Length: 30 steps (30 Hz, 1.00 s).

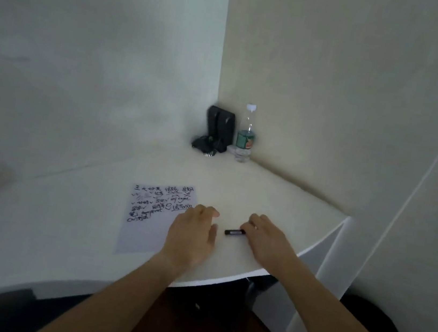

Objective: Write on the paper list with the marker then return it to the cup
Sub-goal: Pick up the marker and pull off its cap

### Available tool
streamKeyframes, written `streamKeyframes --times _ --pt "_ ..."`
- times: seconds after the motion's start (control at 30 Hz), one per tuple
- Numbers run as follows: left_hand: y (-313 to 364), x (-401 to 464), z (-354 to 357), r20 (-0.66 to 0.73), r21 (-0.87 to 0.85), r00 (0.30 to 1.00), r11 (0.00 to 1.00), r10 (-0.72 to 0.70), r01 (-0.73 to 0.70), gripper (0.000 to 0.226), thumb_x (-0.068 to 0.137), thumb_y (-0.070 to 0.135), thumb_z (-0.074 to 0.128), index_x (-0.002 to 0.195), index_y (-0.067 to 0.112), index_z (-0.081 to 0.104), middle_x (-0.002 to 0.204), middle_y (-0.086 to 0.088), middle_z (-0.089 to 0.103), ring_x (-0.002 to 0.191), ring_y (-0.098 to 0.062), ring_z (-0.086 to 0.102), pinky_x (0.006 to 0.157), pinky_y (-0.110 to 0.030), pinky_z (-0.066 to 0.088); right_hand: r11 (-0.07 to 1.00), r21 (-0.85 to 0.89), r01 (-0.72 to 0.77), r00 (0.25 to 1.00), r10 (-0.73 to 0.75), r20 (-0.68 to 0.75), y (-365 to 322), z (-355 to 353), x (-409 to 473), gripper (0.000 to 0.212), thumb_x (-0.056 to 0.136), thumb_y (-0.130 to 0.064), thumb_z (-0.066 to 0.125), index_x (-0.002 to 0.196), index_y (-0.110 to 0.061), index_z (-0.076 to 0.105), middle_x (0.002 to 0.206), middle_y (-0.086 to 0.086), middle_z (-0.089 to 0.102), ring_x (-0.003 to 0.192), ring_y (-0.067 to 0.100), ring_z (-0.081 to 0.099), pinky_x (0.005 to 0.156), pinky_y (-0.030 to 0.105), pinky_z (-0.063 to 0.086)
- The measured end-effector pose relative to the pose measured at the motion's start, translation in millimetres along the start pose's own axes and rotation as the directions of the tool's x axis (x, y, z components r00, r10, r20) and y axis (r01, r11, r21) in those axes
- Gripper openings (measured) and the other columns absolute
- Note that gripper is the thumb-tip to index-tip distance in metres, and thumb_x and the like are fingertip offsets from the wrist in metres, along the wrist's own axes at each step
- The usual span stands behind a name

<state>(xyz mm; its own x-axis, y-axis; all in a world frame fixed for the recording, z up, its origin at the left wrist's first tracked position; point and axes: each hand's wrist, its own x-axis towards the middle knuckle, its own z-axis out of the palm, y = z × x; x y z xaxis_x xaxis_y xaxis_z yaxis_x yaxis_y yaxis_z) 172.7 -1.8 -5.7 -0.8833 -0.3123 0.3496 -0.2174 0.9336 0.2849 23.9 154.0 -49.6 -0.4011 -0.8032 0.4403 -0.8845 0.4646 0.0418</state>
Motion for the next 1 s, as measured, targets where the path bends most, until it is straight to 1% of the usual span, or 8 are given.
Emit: streamKeyframes --times 0.1,0.2,0.33,0.43,0.5,0.57,0.8,1.0 --pt "-44.7 -46.4 -35.6 -0.060 0.054 0.993 0.993 -0.100 0.103 0.037 0.099 0.029 0.047 0.132 0.019 0.061 0.131 -0.006 0.065 0.119 -0.028 0.061 0.097 -0.039 0.046 0.996 -0.081 -0.035 0.999 0.038 0.039 -27.3 -12.0 -10.5 0.029 0.058 0.002 0.084 0.076 -0.013 0.067 0.079 0.006 0.063 0.069 0.026 0.063 0.047 0.032 0.049" --pt "-104.9 -92.2 -63.3 -0.134 0.121 0.966 0.964 -0.221 0.237 0.040 0.092 0.032 0.049 0.120 0.014 0.071 0.119 -0.013 0.071 0.102 -0.036 0.068 0.083 -0.043 0.053 0.992 -0.106 -0.073 0.995 0.079 0.057 -46.1 -15.7 -17.4 0.029 0.060 0.002 0.083 0.078 -0.013 0.066 0.082 0.007 0.063 0.072 0.027 0.064 0.046 0.036 0.051" --pt "-175.4 -131.4 -82.2 -0.101 0.180 0.925 0.907 -0.367 0.380 0.046 0.087 0.037 0.043 0.103 0.012 0.078 0.102 -0.015 0.076 0.083 -0.037 0.072 0.065 -0.042 0.057 0.994 -0.108 -0.034 0.999 0.034 0.001 -65.2 -13.8 -21.3 0.041 0.047 0.006 0.087 0.075 -0.015 0.064 0.072 0.004 0.062 0.060 0.026 0.061 0.040 0.032 0.044" --pt "-214.3 -140.5 -73.8 -0.102 0.217 0.924 0.898 -0.368 0.382 0.070 0.091 0.049 0.020 0.121 0.013 0.072 0.121 -0.014 0.072 0.107 -0.038 0.068 0.084 -0.045 0.056 0.996 -0.092 -0.004 0.998 -0.001 -0.055 -72.5 -8.7 -19.9 0.046 0.043 0.011 0.086 0.076 -0.013 0.065 0.070 0.005 0.063 0.058 0.027 0.060 0.042 0.029 0.043" --pt "-229.9 -143.5 -58.2 -0.080 0.267 0.936 0.898 -0.343 0.351 0.087 0.095 0.056 -0.005 0.141 0.017 0.057 0.145 -0.011 0.060 0.135 -0.033 0.053 0.111 -0.045 0.043 0.997 -0.075 0.005 0.998 -0.010 -0.066 -72.7 -5.6 -17.3 0.043 0.050 0.011 0.084 0.080 -0.014 0.065 0.073 0.005 0.063 0.062 0.027 0.059 0.045 0.033 0.047" --pt "-226.4 -143.0 -54.2 -0.056 0.277 0.933 0.893 -0.355 0.356 0.086 0.093 0.055 -0.010 0.151 0.023 0.045 0.158 -0.008 0.046 0.147 -0.028 0.039 0.121 -0.044 0.029 0.997 -0.071 0.021 0.997 -0.026 -0.074 -71.7 -1.6 -12.7 0.037 0.060 0.008 0.082 0.084 -0.015 0.064 0.078 0.004 0.063 0.066 0.026 0.059 0.046 0.035 0.049" --pt "-210.0 -140.2 -61.7 -0.070 0.256 0.916 0.880 -0.396 0.400 0.081 0.087 0.054 0.000 0.154 0.029 0.038 0.163 -0.007 0.037 0.151 -0.029 0.032 0.123 -0.044 0.024 0.994 -0.031 0.103 0.993 -0.105 -0.056 -66.3 7.4 7.9 0.032 0.076 0.010 0.072 0.094 -0.015 0.068 0.086 0.004 0.065 0.071 0.024 0.056 0.060 0.033 0.049" --pt "-216.1 -133.6 -63.5 -0.038 0.350 0.932 0.868 -0.361 0.351 0.058 0.095 0.044 0.025 0.137 0.021 0.058 0.143 -0.013 0.059 0.128 -0.035 0.055 0.103 -0.050 0.045 0.991 -0.025 0.130 0.992 -0.130 0.007 -81.7 3.1 22.5 0.027 0.085 0.002 0.068 0.103 -0.017 0.068 0.098 0.002 0.067 0.081 0.025 0.058 0.061 0.036 0.052"
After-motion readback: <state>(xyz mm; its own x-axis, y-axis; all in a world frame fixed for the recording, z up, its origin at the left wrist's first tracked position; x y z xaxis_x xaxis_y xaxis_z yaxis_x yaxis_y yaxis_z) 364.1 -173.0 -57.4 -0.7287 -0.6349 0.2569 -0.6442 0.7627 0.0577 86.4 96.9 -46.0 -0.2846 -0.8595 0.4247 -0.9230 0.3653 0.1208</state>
